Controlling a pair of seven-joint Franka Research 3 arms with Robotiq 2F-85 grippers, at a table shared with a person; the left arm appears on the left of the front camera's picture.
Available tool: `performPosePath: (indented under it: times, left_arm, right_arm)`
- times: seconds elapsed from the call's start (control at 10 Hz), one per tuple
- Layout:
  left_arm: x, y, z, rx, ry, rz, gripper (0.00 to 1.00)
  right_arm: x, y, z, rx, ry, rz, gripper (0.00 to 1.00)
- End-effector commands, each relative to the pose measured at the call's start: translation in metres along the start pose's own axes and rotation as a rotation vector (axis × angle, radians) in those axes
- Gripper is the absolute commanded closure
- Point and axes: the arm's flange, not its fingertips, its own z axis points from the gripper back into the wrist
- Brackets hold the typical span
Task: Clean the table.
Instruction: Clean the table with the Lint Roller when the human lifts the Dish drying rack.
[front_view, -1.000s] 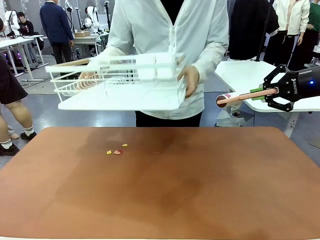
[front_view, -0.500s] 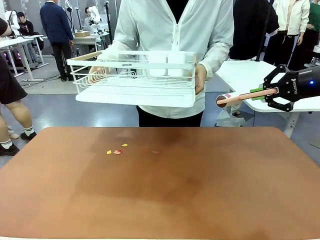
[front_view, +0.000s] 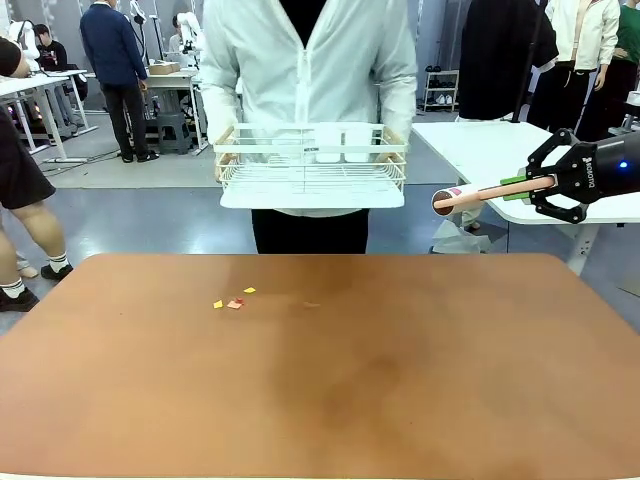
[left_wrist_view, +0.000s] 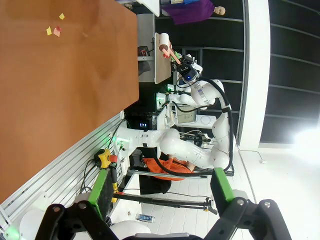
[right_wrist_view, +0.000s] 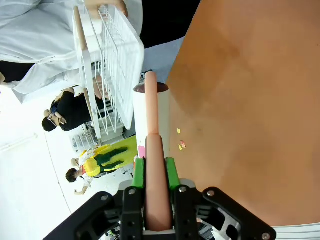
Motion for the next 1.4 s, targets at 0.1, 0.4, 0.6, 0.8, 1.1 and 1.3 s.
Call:
performPosePath:
  times: [0.1, 0.4, 0.6, 0.8, 1.1, 1.3]
  left_arm:
    - [-0.003, -0.002, 0.002, -0.008, -0.001, -0.004, 0.0]
    - [-0.003, -0.002, 0.002, -0.008, -0.001, -0.004, 0.0]
    - [-0.003, -0.002, 0.002, -0.008, -0.001, -0.004, 0.0]
    - [-0.003, -0.002, 0.002, -0.008, -0.001, -0.004, 0.0]
    - [-0.003, -0.002, 0.002, -0.008, -0.001, -0.004, 0.0]
    - [-0.003, -0.002, 0.002, -0.008, -0.001, -0.004, 0.0]
  right_arm:
    - [0.0, 0.001, 0.0, 0.003, 0.0, -0.002, 0.98]
    - [0.0, 0.0, 0.0, 0.0, 0.0, 0.0, 0.79]
    - [0.008, 0.029, 0.0, -0.078, 0.103, 0.144, 0.79]
    - [0.026, 0.067, -0.026, -0.2, 0.311, 0.305, 0.79]
    - [0.055, 0.108, -0.116, -0.292, 0.623, 0.572, 0.79]
    - [0.043, 0.102, -0.156, -0.219, 0.667, 0.612, 0.79]
